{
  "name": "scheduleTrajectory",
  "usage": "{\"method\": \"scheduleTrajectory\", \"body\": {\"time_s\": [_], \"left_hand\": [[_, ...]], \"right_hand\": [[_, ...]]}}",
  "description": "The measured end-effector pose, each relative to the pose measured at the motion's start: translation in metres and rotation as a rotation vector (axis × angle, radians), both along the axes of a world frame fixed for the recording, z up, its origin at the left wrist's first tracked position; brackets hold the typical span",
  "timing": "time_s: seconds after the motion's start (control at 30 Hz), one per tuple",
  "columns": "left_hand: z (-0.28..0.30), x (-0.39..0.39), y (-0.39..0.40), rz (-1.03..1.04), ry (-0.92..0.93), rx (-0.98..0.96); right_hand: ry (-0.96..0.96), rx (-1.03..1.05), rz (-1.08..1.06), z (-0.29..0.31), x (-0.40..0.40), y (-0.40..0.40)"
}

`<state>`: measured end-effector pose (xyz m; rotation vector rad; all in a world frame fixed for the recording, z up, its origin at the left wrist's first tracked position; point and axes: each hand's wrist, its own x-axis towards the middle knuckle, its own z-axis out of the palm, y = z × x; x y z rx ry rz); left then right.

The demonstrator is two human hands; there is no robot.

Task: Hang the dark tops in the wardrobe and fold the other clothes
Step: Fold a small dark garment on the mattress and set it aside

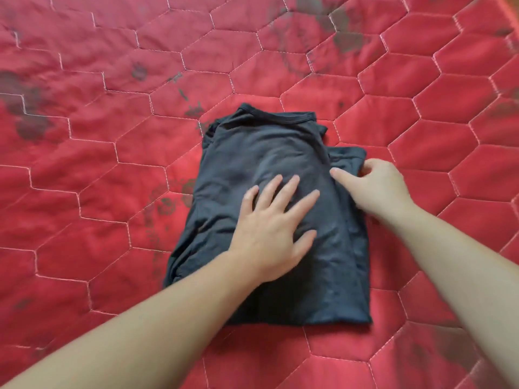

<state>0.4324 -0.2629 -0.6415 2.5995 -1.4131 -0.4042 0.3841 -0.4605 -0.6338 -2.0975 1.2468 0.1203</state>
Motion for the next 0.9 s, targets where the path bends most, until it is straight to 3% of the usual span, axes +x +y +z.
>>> {"method": "scheduleTrajectory", "body": {"time_s": [0.1,0.27,0.37,0.47,0.6,0.63,0.73,0.9], "left_hand": [[-0.009,-0.007,0.011,-0.041,-0.029,0.104],[-0.003,-0.016,0.037,-0.006,0.004,0.032],[-0.004,-0.017,0.054,-0.027,-0.022,0.050],[-0.006,-0.018,0.054,-0.013,-0.018,0.054],[-0.007,-0.019,0.052,-0.002,-0.025,0.052],[-0.007,-0.019,0.053,-0.001,-0.020,0.043],[-0.007,-0.018,0.058,0.039,0.024,-0.058],[-0.010,-0.024,0.081,0.160,-0.013,-0.169]], "right_hand": [[-0.066,0.053,0.036,0.001,-0.003,0.004],[-0.268,-0.154,-0.102,0.000,-0.015,0.009],[-0.239,-0.006,-0.100,0.001,-0.002,0.013],[-0.366,0.032,-0.102,0.008,0.021,0.019],[-0.429,0.381,-0.032,0.012,0.035,0.032],[-0.395,0.329,0.073,0.010,0.032,0.033],[-0.283,-0.132,0.430,0.001,0.018,0.030],[-0.084,-0.441,0.641,-0.009,-0.014,0.051]]}}
